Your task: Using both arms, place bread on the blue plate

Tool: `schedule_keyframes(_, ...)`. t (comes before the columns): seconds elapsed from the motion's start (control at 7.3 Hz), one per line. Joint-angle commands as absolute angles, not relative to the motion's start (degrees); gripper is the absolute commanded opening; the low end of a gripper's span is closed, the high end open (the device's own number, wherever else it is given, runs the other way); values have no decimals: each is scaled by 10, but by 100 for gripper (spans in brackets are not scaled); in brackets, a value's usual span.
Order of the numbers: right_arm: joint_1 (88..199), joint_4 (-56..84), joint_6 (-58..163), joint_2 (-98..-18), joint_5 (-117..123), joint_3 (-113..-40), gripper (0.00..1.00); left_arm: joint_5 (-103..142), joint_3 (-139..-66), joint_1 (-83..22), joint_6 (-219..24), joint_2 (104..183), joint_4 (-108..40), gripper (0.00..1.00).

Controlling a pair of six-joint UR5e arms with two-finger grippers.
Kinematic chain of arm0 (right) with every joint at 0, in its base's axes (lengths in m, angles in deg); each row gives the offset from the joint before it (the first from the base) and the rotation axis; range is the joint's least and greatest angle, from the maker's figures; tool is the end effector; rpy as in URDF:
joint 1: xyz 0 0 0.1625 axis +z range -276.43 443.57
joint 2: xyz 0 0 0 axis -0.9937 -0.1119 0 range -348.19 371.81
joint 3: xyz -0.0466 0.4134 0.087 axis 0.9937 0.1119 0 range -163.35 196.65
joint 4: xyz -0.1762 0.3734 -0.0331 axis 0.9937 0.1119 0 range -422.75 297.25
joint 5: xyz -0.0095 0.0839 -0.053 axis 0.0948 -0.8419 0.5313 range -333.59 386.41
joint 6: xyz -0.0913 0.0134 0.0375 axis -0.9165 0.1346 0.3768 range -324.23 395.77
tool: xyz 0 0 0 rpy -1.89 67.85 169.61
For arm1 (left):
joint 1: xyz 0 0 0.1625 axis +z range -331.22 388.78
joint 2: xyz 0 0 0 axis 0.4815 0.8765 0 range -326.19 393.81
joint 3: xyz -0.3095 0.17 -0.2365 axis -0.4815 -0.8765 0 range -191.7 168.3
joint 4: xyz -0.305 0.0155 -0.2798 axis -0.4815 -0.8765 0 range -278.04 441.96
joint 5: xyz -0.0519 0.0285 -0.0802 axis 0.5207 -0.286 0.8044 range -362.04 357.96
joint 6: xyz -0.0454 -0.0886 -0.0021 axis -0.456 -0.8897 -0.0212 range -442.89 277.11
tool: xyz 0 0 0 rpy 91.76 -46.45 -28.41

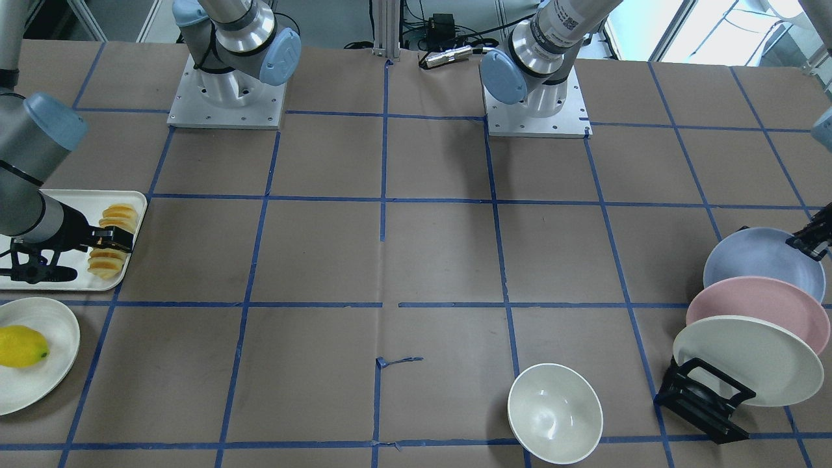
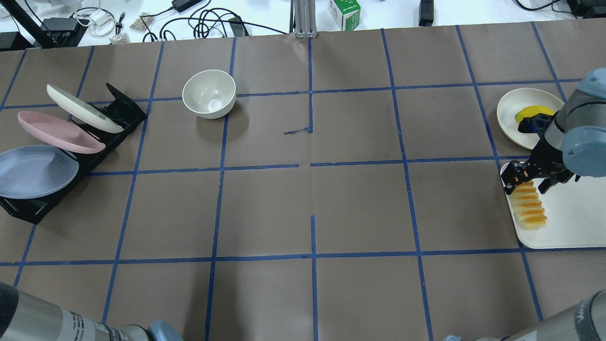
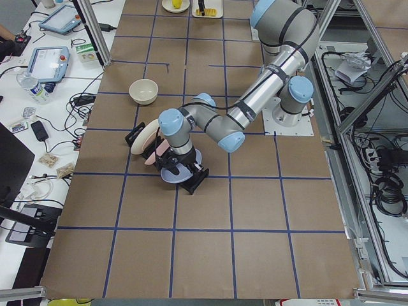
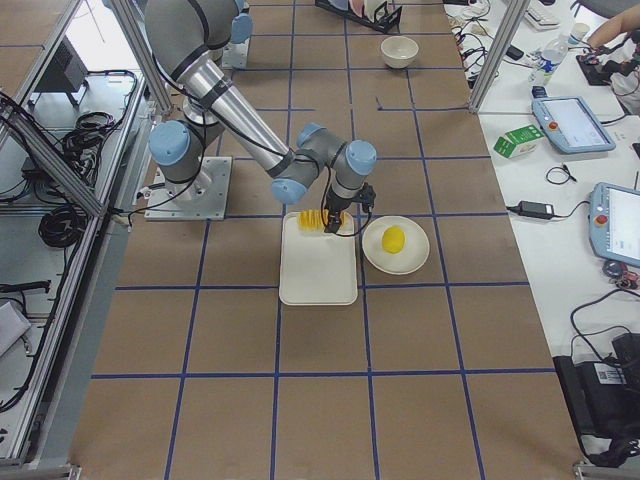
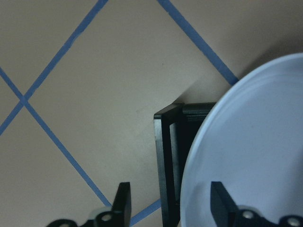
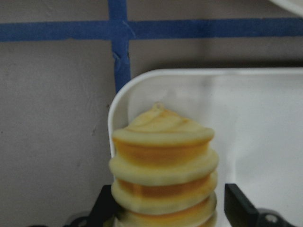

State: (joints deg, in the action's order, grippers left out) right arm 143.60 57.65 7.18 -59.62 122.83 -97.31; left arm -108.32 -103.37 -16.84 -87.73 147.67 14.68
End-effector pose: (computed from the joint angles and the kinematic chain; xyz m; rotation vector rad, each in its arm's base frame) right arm -0.1444 -0.4951 0.1825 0.0192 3.1131 0.3741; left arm 0.3588 -0.5173 0.2819 -1.1915 2.6260 0.2059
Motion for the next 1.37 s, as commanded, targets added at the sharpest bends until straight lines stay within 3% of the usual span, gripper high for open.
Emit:
schedule_keyframes(0.0,1436,571,72,-600,1228,-970,0,-1085,-1029,-167,-877,1471,145,0)
schedule_keyframes(0.27,1437,557,72,-620,1223,-968,0,-1086,-1018,-166,-876,1444,93,0)
schedule_keyframes(0.55,1441,522,72,-653,1223,-939,0,-1087,-980,-166,-867,1408,-90,0)
schedule_keyframes(0.96,1467,364,73,-663,1185,-803,0,-1052,-982,-174,-844,1374,-365,0)
schedule_keyframes(1.23,1543,294,150,-665,1184,-731,0,-864,-992,-230,-810,1370,-470,0)
